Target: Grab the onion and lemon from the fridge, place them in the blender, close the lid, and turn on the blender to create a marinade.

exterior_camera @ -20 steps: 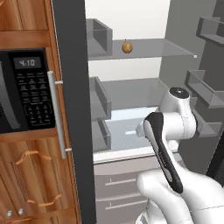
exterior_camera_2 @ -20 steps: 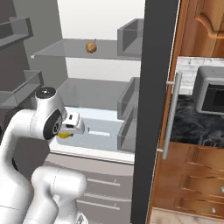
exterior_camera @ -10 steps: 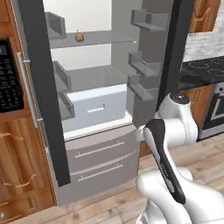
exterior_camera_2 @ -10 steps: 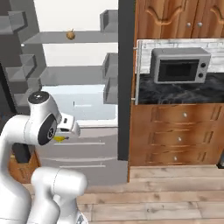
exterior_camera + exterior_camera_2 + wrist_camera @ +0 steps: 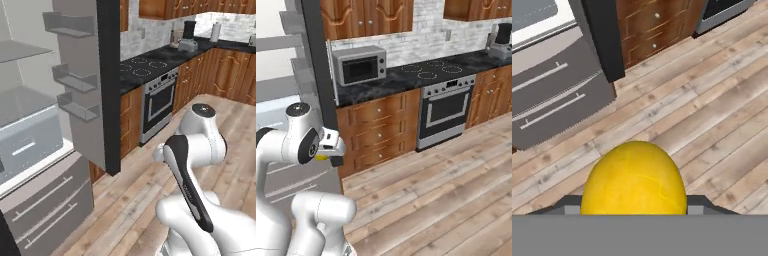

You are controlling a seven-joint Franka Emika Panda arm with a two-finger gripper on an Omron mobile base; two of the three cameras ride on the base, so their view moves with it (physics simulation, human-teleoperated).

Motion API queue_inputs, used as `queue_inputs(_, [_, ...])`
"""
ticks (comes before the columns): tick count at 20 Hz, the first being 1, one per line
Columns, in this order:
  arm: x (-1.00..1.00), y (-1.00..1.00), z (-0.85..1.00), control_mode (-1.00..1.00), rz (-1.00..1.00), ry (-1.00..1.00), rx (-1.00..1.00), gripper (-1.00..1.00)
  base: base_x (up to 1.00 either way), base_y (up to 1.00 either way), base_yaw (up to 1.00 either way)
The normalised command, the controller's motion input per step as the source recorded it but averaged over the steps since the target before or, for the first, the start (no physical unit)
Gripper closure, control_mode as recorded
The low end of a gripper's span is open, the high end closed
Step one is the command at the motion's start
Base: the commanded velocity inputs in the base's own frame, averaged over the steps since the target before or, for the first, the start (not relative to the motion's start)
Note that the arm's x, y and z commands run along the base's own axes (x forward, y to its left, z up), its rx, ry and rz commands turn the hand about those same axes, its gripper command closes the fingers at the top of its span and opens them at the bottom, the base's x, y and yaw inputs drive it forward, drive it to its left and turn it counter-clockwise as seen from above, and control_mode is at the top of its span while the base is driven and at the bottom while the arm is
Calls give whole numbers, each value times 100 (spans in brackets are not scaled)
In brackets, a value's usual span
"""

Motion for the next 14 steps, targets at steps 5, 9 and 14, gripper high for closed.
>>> queue_inputs(5, [0, 0, 0, 100, 0, 0, 0, 100, 79, -55, -36])
queue_inputs(9, [0, 0, 0, 100, 0, 0, 0, 100, 100, -83, -2])
queue_inputs(14, [0, 0, 0, 100, 0, 0, 0, 100, 100, -85, 10])
